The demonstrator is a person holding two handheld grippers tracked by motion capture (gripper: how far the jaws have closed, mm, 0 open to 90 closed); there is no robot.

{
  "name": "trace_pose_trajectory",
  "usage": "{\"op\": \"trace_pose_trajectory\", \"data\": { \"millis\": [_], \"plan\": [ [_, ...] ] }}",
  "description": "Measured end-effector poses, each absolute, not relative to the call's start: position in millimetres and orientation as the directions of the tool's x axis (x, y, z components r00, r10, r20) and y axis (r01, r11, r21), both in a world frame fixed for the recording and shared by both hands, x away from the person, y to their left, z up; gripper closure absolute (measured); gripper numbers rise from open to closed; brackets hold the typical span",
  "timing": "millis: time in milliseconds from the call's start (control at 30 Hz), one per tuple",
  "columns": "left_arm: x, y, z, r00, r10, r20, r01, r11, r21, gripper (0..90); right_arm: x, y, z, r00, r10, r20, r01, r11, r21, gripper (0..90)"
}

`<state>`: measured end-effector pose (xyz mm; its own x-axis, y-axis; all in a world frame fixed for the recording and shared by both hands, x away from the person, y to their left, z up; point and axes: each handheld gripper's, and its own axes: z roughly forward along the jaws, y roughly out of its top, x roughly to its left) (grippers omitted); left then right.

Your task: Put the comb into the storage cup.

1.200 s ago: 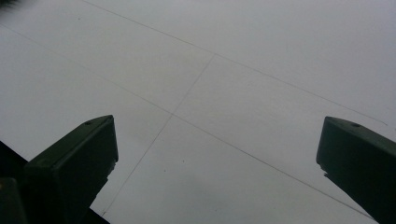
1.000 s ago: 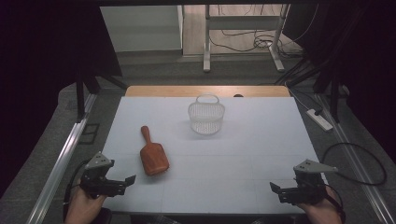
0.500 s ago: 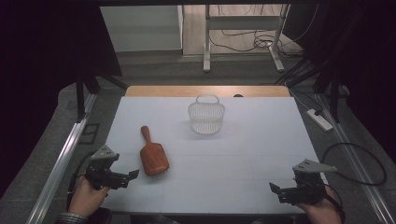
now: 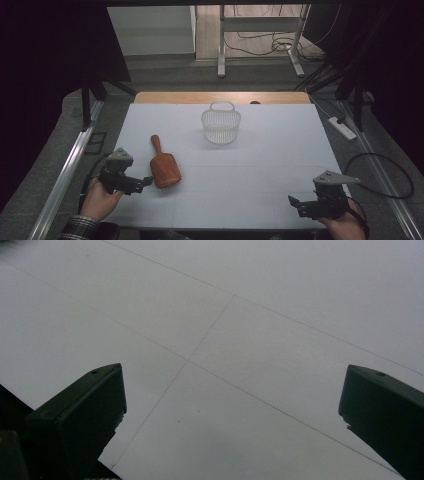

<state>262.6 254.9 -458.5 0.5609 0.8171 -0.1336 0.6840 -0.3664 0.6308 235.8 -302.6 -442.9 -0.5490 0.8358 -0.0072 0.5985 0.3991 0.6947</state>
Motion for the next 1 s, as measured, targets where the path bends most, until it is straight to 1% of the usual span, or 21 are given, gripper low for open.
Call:
{"op": "trace_pose_trajectory", "data": {
  "millis": [533, 1000],
  "plan": [
    [285.1, 247.0, -455.9, 0.563, 0.814, -0.146, 0.699, -0.374, 0.61, 0.0, 236.5, -302.3, -443.2, -0.551, 0.835, -0.006, 0.601, 0.402, 0.691, 0.0],
    [312.8, 235.5, -453.4, 0.566, 0.81, -0.153, 0.71, -0.384, 0.59, 0.0, 237.0, -302.0, -443.5, -0.554, 0.833, -0.004, 0.603, 0.405, 0.687, 0.0]
  ]
}}
